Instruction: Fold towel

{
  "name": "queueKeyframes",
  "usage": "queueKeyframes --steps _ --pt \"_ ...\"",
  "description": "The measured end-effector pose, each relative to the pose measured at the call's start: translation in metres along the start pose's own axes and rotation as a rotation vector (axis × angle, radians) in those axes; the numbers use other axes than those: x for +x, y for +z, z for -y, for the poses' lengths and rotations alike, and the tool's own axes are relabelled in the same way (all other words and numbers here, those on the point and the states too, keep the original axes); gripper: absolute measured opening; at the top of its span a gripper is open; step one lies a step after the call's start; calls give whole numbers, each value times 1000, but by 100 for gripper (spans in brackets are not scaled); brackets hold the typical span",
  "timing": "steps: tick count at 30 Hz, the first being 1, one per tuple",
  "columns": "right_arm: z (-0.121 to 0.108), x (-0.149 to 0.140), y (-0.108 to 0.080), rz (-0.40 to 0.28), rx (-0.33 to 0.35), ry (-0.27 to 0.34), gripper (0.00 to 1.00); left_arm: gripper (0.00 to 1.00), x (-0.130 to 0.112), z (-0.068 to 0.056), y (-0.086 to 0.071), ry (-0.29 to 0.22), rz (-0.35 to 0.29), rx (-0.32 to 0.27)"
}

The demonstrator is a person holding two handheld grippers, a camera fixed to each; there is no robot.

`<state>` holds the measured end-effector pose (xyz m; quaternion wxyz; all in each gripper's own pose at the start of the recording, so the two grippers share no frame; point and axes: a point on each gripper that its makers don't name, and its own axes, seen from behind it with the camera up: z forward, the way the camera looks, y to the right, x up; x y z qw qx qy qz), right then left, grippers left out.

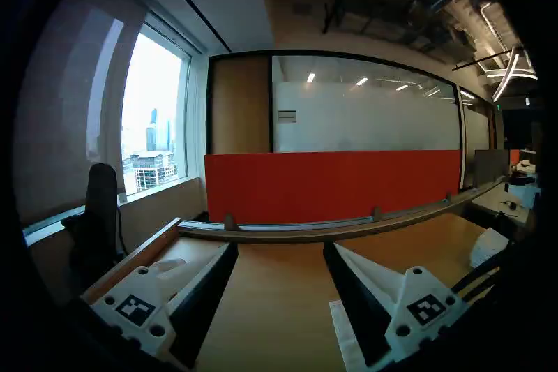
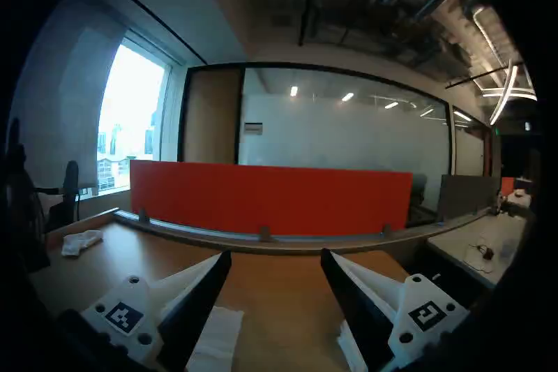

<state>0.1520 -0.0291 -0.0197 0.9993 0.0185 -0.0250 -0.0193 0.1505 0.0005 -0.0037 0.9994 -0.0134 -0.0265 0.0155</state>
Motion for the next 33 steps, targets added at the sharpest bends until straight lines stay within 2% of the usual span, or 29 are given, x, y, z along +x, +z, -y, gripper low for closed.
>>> queueKeyframes --steps 8,12,22,29,33 --pt "14 -7 0 64 67 -39 99 90 1 -20 -5 46 44 -79" --pt "24 -15 -3 100 131 -61 99 90 -9 -35 -11 64 94 -144" --pt "51 -39 -10 192 288 -143 100 90 -30 -60 -23 107 187 -272" --pt "66 -60 -15 261 375 -162 100 90 -52 -76 -28 144 241 -337" --pt "75 -71 -20 283 427 -183 100 91 -67 -84 -32 144 272 -368"
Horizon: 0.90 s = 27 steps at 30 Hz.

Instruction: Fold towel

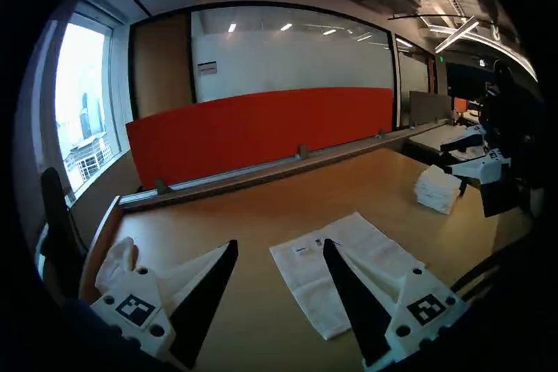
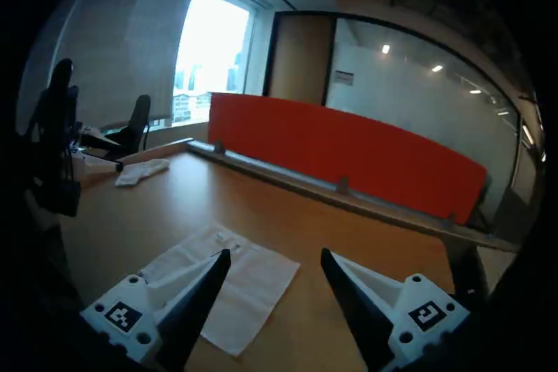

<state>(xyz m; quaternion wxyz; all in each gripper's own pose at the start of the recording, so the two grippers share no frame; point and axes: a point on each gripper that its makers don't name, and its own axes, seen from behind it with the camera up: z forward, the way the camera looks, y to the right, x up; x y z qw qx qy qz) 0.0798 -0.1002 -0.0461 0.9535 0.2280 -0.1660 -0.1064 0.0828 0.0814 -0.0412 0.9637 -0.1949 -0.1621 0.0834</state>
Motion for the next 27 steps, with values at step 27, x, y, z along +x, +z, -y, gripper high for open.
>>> queueKeyframes --steps 27 --pt "28 -103 28 172 105 -47 100 91 -104 -47 31 27 171 -112"
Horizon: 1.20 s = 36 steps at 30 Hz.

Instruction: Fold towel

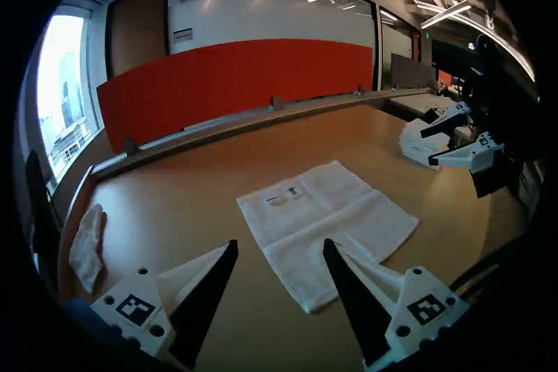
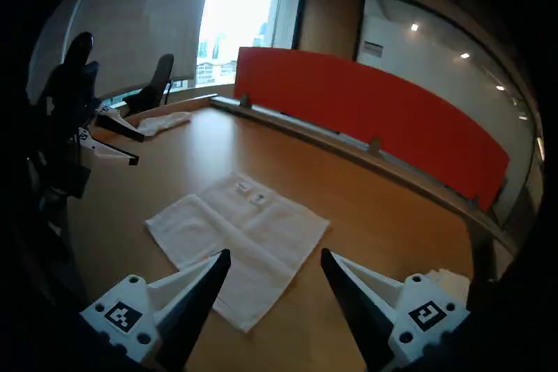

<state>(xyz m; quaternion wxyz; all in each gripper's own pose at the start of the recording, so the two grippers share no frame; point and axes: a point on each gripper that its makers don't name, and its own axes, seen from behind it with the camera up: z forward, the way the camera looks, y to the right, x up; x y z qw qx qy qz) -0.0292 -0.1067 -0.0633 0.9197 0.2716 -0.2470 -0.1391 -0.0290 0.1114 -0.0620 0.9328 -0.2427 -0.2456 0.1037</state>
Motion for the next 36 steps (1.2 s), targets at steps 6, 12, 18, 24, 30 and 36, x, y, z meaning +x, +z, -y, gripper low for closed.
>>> queueKeyframes --steps 6,12,18,24,30,36 --pt "7 -33 15 61 19 -2 100 91 -24 -9 17 14 50 -27" --pt "17 -57 26 104 51 5 100 91 -51 -15 32 30 110 -48" --pt "25 -82 35 154 77 16 100 91 -75 -22 45 42 162 -66" --pt "32 -105 41 203 105 16 100 90 -96 -28 56 57 205 -85" --pt "37 -121 47 239 121 13 100 91 -114 -35 63 79 242 -109" --pt "39 -134 49 271 129 13 100 91 -128 -37 66 74 277 -120"
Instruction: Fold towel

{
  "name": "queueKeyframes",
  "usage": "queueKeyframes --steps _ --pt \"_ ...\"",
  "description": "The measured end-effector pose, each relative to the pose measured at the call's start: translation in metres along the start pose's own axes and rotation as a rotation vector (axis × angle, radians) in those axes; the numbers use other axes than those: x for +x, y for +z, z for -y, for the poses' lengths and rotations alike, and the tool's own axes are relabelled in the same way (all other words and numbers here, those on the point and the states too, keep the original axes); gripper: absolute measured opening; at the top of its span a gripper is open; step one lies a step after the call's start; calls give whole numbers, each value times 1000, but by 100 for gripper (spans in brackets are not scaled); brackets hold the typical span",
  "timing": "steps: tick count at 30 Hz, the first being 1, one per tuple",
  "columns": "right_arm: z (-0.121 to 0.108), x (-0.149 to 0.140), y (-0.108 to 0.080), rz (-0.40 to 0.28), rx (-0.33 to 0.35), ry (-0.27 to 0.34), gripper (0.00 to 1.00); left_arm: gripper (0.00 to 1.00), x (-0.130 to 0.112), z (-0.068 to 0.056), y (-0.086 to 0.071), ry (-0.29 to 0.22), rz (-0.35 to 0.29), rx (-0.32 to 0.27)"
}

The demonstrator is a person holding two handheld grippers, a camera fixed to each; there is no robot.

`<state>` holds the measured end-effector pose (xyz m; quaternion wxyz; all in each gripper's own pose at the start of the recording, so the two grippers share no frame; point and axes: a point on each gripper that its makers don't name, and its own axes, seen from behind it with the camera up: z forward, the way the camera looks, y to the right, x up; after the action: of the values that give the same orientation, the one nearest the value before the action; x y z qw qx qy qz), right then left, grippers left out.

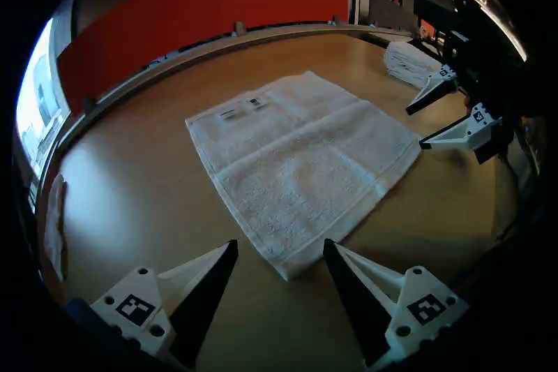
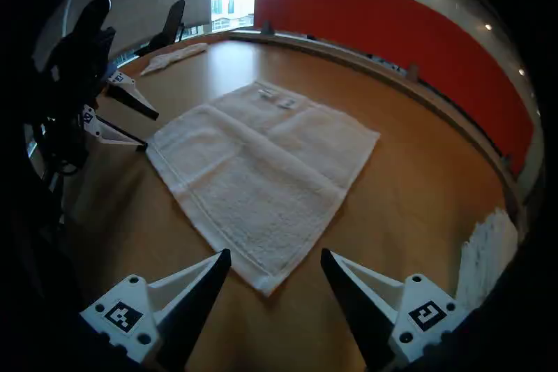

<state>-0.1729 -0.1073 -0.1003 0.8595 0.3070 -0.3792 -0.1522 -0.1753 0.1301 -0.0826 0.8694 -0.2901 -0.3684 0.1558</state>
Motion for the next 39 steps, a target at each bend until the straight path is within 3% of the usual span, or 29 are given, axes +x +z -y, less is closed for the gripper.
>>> queueKeyframes --steps 12,24,31,36,39 --pt "1 -13 3 40 16 3 97 90 -12 -9 7 -6 46 -36" --pt "5 -16 3 43 44 16 85 89 -13 -9 8 -13 48 -38" --pt "11 -16 3 42 63 -4 64 78 -14 -12 7 -9 59 -40" --pt "14 -15 3 46 69 -8 49 59 -14 -17 7 1 67 -48" --pt "14 -15 3 49 68 -3 31 51 -13 -19 7 1 72 -49"
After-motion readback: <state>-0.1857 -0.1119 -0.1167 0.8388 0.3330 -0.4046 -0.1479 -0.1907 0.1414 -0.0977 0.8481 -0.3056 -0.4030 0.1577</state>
